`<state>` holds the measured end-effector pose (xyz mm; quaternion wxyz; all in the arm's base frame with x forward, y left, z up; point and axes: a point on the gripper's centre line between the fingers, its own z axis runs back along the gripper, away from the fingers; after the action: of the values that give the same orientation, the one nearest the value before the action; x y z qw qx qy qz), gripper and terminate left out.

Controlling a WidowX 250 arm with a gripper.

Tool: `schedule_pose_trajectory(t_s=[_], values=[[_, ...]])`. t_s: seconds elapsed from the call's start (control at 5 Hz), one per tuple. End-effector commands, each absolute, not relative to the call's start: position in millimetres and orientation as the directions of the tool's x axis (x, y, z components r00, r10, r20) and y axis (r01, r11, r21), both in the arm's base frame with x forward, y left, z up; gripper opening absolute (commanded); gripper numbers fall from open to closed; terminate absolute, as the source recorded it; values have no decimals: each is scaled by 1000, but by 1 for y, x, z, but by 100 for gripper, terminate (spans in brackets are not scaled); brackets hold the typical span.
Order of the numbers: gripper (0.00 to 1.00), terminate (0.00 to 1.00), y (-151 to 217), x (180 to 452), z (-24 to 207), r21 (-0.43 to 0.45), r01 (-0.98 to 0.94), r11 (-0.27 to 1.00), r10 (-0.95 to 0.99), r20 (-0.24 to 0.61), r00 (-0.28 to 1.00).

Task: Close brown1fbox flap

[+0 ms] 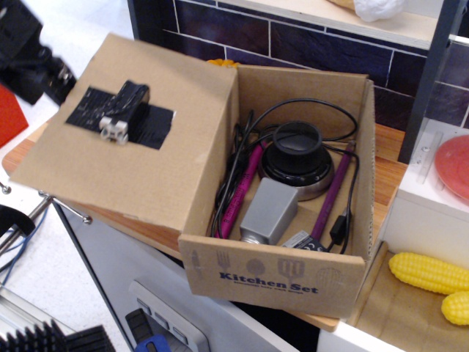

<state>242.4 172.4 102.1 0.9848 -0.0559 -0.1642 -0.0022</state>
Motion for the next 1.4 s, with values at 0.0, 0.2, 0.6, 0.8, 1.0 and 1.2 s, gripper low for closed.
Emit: schedule_pose_trajectory(t_s=[0.0, 0.2, 0.6, 0.8, 1.0, 1.2], values=[[100, 0, 128, 273, 165, 93, 131, 987, -154, 308, 939], [100, 0, 99, 286, 193, 158, 99, 983, -138, 262, 955], [100, 0, 26, 299, 219, 245, -41, 969, -28, 272, 962], [100, 0, -21, 302, 220, 255, -209, 944, 114, 340, 933], [100, 0, -34, 301, 221, 264, -234, 936, 132, 354, 926], [100, 0, -9, 299, 219, 264, -173, 949, 74, 347, 935]])
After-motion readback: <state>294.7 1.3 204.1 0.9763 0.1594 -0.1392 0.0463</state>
